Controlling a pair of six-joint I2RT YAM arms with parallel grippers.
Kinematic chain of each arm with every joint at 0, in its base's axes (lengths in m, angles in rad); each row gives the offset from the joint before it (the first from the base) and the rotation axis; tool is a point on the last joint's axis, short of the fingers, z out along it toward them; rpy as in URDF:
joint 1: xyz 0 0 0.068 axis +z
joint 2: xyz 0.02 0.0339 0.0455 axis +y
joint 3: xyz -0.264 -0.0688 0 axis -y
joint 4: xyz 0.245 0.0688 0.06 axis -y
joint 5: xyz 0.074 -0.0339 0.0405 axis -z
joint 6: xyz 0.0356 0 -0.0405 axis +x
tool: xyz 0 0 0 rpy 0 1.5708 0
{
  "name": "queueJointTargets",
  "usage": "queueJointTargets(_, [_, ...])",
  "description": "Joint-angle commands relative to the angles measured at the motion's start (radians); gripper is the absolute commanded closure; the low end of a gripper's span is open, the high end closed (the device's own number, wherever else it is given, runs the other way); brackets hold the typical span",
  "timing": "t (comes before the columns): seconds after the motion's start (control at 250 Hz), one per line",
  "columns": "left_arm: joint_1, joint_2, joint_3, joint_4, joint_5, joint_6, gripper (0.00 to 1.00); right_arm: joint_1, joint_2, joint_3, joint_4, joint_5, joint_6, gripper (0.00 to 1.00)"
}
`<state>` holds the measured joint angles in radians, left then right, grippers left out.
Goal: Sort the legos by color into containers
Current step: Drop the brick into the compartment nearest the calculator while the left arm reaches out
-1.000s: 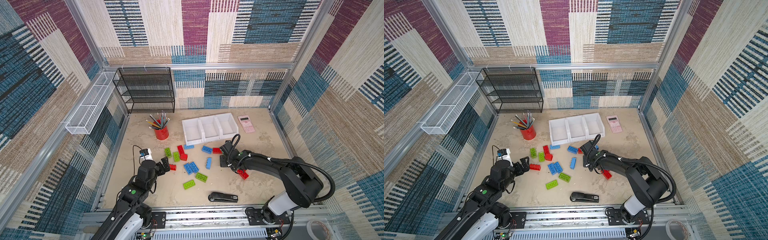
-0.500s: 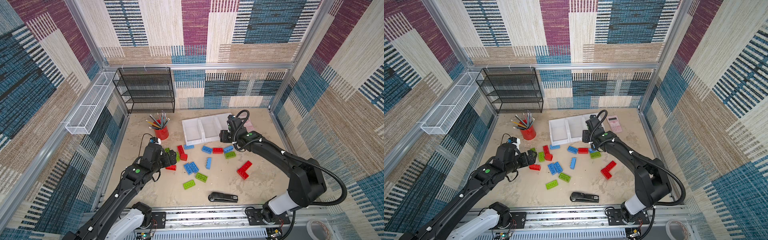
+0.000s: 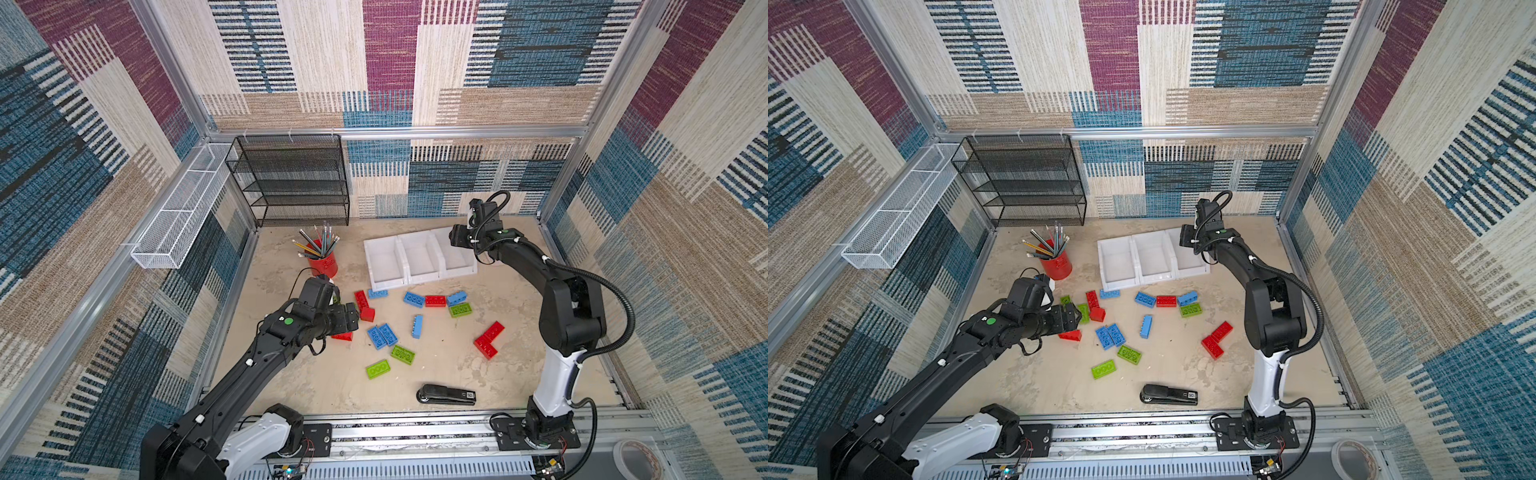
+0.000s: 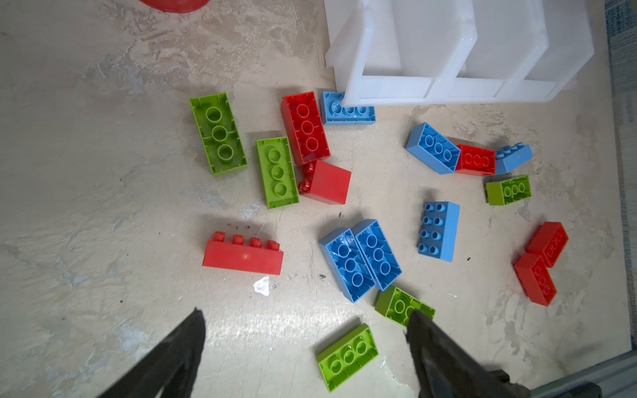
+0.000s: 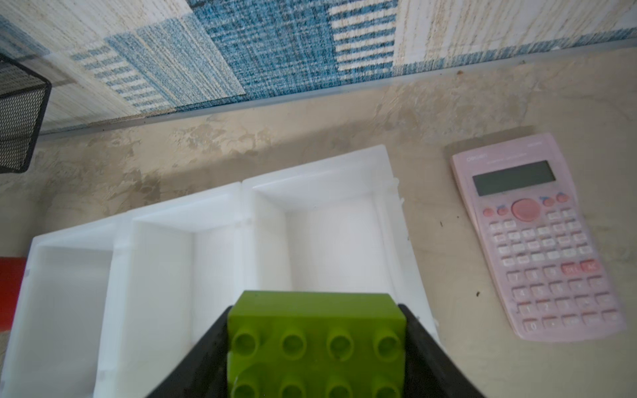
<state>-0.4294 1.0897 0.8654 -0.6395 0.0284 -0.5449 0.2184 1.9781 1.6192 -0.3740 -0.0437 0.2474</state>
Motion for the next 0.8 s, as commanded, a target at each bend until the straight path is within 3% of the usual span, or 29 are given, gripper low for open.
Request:
queueJointTargets(0.0, [0.000,0.045,0.034,0.019,-0.036,0.042,0.07,-0.001,0.057,0.067,0.012,-0.013,-0.025,0.38])
queueJointTargets(0.268, [0.016,0.136,0.069,0.002,-0.064,0.026,0.11,-0.002,0.113,0.131,-0.002,-0.023,-0.024,0.34])
queueJointTargets(0.456, [0.053,0.166,0.085,-0.012,-0.039,0.011,0.13,-0.002,0.108,0.136,-0.004,-0.032,-0.017,0.19])
queueJointTargets(0.556, [0.084,0.202,0.116,-0.036,-0.016,0.016,0.14,-0.001,0.080,0.118,0.004,-0.038,-0.016,0.13])
queueJointTargets(0.796, [0.125,0.329,0.214,-0.090,-0.011,0.044,0.16,0.005,-0.076,-0.026,0.076,-0.074,-0.023,0.10])
